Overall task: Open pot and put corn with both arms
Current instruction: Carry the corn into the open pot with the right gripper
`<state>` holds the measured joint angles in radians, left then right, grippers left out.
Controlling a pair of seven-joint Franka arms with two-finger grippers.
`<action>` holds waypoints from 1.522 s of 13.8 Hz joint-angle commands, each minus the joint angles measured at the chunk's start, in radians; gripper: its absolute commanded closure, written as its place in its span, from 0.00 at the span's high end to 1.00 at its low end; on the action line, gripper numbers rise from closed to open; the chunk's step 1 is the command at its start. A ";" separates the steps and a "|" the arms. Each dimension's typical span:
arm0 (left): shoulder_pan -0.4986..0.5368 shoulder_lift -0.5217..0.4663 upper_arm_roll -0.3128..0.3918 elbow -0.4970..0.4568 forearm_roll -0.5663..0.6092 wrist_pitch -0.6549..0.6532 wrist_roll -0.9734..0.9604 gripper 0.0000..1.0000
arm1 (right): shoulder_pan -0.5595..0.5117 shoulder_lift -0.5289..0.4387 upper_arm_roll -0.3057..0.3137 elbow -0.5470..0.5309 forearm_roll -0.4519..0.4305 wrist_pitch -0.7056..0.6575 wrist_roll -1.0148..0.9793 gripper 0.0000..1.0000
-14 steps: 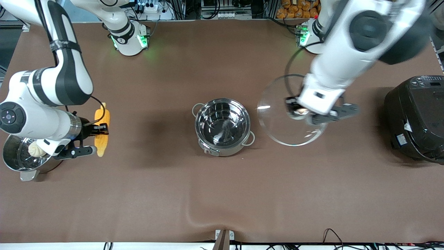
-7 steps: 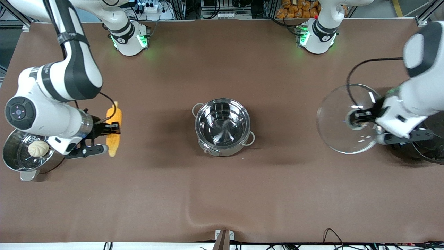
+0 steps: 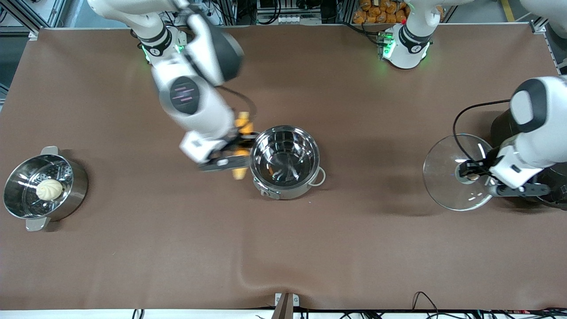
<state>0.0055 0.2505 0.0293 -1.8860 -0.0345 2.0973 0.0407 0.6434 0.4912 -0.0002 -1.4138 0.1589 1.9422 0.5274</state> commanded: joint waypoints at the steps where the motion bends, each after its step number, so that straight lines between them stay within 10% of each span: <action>1: 0.011 -0.093 -0.014 -0.207 0.004 0.145 -0.001 0.00 | 0.045 0.101 -0.018 0.059 0.022 0.078 0.063 0.09; 4: 0.013 -0.080 -0.014 -0.338 0.004 0.312 -0.001 0.00 | 0.077 0.153 -0.018 0.059 0.021 0.086 0.081 0.19; 9: 0.013 -0.088 -0.014 -0.474 0.004 0.485 -0.002 0.00 | 0.119 0.164 -0.021 0.058 0.008 0.089 0.161 1.00; 14: 0.018 -0.106 -0.014 -0.545 0.002 0.584 -0.047 0.00 | 0.070 0.135 -0.027 0.061 0.007 0.075 0.132 1.00; 21: 0.011 -0.094 -0.017 -0.686 0.002 0.836 -0.073 0.00 | -0.235 -0.161 -0.030 0.044 -0.090 -0.219 -0.062 1.00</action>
<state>0.0101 0.1918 0.0238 -2.5162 -0.0345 2.8825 -0.0073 0.4942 0.4515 -0.0504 -1.3273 0.1163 1.7961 0.5056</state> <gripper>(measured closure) 0.493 0.000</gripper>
